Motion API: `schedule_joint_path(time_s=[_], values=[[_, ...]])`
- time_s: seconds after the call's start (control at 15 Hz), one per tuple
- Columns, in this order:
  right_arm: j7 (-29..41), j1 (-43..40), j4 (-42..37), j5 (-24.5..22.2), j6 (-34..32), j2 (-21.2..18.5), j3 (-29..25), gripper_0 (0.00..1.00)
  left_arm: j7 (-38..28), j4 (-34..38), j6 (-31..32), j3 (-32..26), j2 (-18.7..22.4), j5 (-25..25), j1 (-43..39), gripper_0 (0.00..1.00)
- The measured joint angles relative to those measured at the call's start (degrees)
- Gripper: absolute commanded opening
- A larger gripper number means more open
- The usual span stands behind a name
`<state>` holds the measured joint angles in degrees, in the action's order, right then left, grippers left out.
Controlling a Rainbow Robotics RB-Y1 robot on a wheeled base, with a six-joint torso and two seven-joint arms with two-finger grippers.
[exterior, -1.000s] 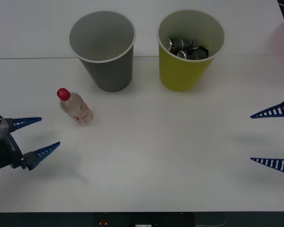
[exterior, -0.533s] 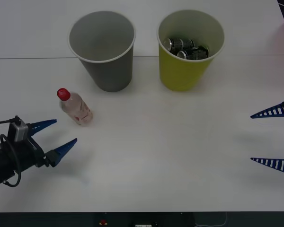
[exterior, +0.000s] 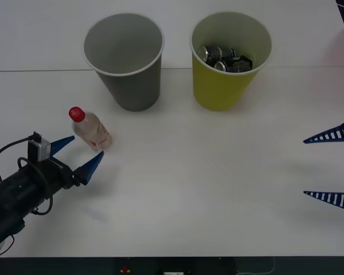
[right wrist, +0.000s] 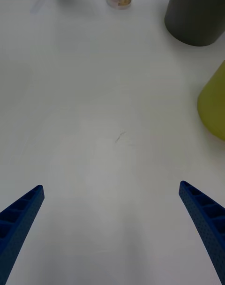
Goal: Put the can into the green bin and the plastic bottle into the gray bin
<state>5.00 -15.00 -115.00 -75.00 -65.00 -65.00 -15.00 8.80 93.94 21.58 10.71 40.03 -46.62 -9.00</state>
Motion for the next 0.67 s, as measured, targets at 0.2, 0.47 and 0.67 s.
schedule_joint_path(time_s=[0.2, 0.47, 0.67], values=[[0.0, 0.0, 0.0, 0.0, 0.0, 0.0, 0.0, 1.0, 0.3, 0.0, -1.4, 0.0, -2.6, -0.6, 1.2, 1.0], [0.0, 0.0, 0.0, 0.0, 0.0, 0.0, 0.0, 1.0, 0.5, -0.4, -6.3, 2.1, -4.5, -2.1, 4.5, 1.0], [0.0, 0.0, 0.0, 0.0, 0.0, 0.0, 0.0, 1.0, 0.5, -2.7, -6.5, 2.8, -5.0, -2.3, 7.0, 1.0]])
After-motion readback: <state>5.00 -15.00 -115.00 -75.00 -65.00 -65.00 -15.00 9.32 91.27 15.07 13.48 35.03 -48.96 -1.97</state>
